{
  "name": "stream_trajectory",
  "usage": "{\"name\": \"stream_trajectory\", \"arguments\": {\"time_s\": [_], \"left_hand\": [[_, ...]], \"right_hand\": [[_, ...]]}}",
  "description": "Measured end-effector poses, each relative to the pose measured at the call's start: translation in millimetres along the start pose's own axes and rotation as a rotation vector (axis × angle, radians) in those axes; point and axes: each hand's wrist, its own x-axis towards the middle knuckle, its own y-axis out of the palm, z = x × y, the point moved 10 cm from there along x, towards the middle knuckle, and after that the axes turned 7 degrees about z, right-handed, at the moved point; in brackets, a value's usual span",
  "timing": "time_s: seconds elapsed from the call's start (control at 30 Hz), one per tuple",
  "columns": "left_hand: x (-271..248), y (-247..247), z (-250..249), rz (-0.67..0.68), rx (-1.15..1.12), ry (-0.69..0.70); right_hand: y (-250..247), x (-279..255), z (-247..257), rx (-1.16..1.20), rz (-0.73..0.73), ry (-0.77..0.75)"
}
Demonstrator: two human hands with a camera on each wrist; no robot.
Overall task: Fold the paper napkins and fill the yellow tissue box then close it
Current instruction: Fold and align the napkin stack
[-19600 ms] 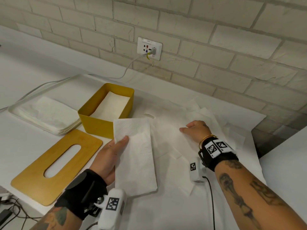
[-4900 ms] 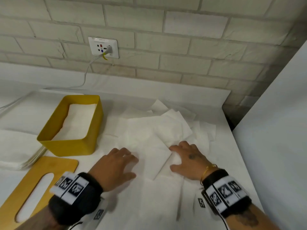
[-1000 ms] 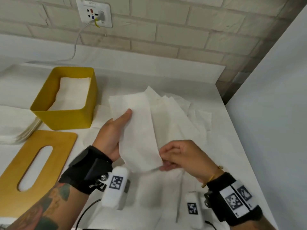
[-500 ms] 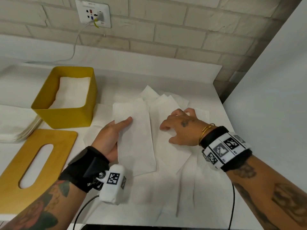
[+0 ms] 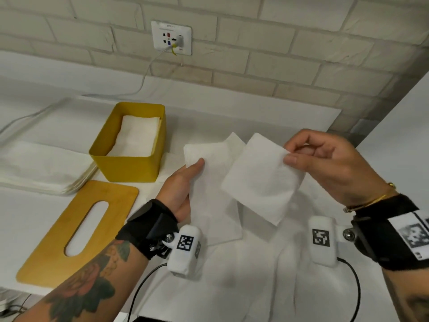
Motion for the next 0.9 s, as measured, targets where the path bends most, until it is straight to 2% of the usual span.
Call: {"name": "stream_trajectory", "arguments": {"time_s": [0.1, 0.17, 0.27, 0.37, 0.53, 0.7, 0.9], "left_hand": [[5.1, 8.8, 3.3, 0.036, 0.008, -0.010], [6.4, 15.6, 8.6, 0.055, -0.003, -0.028], [7.5, 26.8, 19.5, 0.099, -0.052, -0.065], [9.8, 30.5, 24.8, 0.119, -0.091, -0.064], [11.3, 30.8, 33.1, 0.146, -0.143, -0.097], [13.0, 25.8, 30.8, 0.089, -0.111, -0.054], [11.0, 26.3, 28.2, 0.106, -0.005, -0.056]], "right_hand": [[5.4, 1.8, 10.1, 0.319, -0.087, -0.111], [4.5, 5.1, -3.1, 0.434, -0.233, -0.102], [11.5, 8.8, -51.6, 0.433, -0.441, 0.085], [20.5, 1.9, -104.7, 0.400, -0.556, 0.261], [27.8, -12.7, -141.9, 0.309, -0.647, 0.384], [28.6, -13.6, -141.8, 0.263, -0.716, 0.360], [29.9, -11.1, -143.0, 0.229, -0.733, 0.360]]}}
